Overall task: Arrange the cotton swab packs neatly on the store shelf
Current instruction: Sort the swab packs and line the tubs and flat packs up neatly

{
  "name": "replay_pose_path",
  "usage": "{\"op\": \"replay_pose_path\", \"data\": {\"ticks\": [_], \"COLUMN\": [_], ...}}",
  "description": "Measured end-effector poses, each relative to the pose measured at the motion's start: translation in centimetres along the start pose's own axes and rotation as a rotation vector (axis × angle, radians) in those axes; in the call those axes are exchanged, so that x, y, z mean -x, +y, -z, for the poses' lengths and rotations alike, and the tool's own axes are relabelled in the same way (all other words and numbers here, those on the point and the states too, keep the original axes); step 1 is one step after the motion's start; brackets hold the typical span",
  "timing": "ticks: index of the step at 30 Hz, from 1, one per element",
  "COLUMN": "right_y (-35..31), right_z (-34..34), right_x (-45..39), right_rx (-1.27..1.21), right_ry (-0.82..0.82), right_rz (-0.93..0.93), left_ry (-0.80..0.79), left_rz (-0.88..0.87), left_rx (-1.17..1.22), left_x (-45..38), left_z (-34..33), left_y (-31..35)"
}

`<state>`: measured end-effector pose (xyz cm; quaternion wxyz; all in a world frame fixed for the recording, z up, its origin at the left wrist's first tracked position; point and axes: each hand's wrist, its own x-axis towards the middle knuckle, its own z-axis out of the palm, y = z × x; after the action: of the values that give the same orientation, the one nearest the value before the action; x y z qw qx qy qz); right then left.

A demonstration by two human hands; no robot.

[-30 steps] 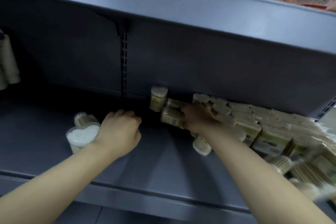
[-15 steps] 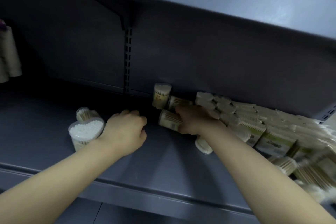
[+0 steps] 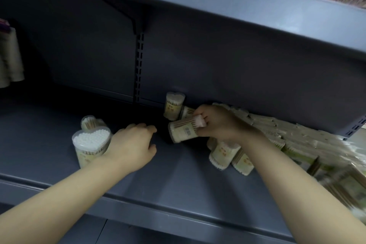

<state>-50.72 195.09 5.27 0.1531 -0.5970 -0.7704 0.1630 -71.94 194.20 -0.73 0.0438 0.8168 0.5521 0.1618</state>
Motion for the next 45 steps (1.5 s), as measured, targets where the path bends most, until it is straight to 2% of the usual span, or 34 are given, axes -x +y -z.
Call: {"op": "replay_pose_path", "data": {"ticks": [5,10,17,21,27,32,35,40,45], "right_y": [0.1,-0.5,-1.0,-1.0,-0.8,-0.5,-0.5,-0.6,-1.0], "right_z": [0.9,1.5,2.0,1.6,0.7,0.3,0.4,0.4,0.2], "right_x": [1.2,2.3,3.4,3.3,3.0,2.9,2.9,2.9,3.0], "right_rx": [-0.239,-0.302,-0.394,-0.549,-0.624,-0.578,-0.467,-0.433,-0.375], "right_ry": [-0.049,-0.006,0.06,0.052,0.034,0.0,-0.025,-0.096,-0.079], "right_rz": [-0.061,-0.056,-0.028,-0.061,-0.115,-0.121,-0.077,-0.024,0.021], "left_ry": [-0.072,-0.096,-0.001,0.085,0.152,0.148,0.155,0.239,0.291], "left_rz": [0.007,0.006,0.041,0.053,0.039,0.011,-0.003,0.011,0.043], "left_rx": [0.165,0.218,0.521,0.732,0.879,0.973,1.024,1.065,1.127], "left_x": [0.1,0.2,0.7,0.9,0.8,0.8,0.5,-0.3,-0.9], "left_z": [-1.0,-1.9,-2.2,-2.3,-1.7,-0.9,-0.3,0.1,0.6], "left_y": [0.6,1.6,2.5,2.9,2.9,2.7,2.8,3.0,3.4]}}
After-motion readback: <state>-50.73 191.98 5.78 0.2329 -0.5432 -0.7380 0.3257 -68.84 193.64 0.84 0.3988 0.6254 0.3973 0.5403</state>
